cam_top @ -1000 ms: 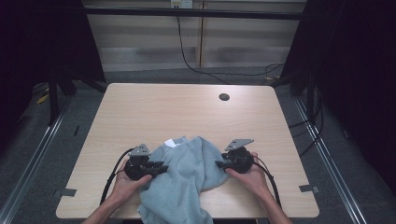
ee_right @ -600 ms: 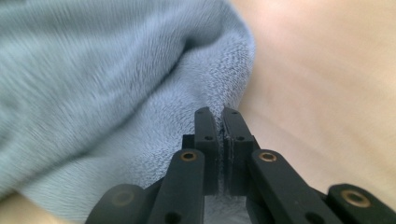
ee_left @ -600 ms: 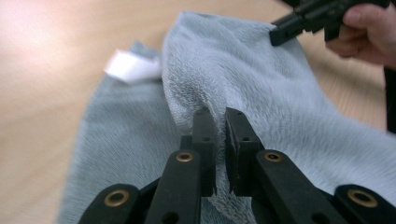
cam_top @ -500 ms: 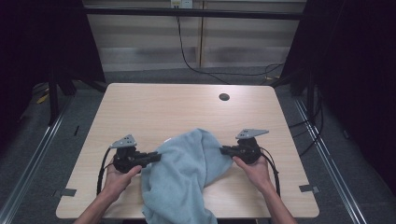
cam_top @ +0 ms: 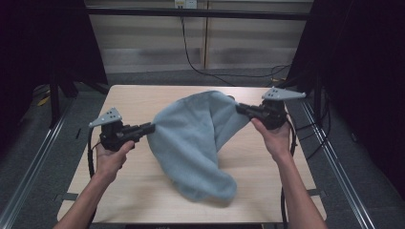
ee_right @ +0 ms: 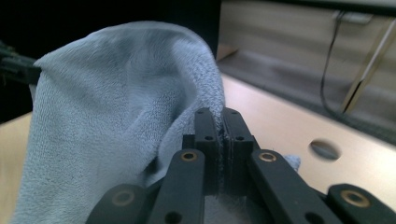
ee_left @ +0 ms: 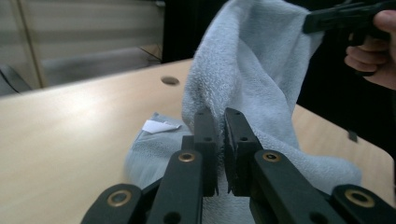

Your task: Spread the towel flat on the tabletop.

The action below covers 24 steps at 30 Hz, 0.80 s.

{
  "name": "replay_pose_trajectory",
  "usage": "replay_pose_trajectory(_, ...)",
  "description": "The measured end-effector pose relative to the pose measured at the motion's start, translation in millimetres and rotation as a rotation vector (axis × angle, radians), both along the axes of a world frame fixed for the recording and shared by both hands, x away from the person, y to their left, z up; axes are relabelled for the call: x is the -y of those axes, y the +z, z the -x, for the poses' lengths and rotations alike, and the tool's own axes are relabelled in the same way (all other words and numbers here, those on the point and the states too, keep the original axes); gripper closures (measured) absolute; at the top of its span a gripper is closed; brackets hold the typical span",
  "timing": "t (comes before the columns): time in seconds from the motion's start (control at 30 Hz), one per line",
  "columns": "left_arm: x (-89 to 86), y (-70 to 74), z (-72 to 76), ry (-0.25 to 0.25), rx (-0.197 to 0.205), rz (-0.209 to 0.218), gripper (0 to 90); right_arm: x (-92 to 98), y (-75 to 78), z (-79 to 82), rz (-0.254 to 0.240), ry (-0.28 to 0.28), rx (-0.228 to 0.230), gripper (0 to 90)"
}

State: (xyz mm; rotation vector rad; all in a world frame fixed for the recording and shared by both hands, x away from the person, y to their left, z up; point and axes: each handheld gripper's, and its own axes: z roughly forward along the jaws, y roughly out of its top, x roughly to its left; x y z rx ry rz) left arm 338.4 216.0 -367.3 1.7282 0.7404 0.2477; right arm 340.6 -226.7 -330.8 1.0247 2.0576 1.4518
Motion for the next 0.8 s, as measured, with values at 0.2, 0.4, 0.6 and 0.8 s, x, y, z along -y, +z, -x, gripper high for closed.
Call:
replay_pose_trajectory(0.2, -9.4, 37.2, -19.0, 0.069, 0.057, 0.008, 85.5, 15.0, 63.6, -12.3, -0.044, -0.04, 0.111, 87.3)
replay_pose_trajectory(0.4, 0.5, 79.0, -34.6, 0.119, 0.127, -0.035, 85.5, 9.7, 111.3, -23.6, -0.024, -0.065, 0.183, 87.4)
replay_pose_trajectory(0.6, -1.7, 65.1, -17.1, 0.087, 0.138, -0.07, 85.4, 8.6, 110.8, -13.6, -0.034, -0.054, 0.212, 87.4)
replay_pose_trajectory(0.8, -11.3, -14.0, 15.3, 0.012, 0.004, -0.08, 85.1, 14.9, 16.9, 15.6, -0.005, 0.006, 0.074, 87.3)
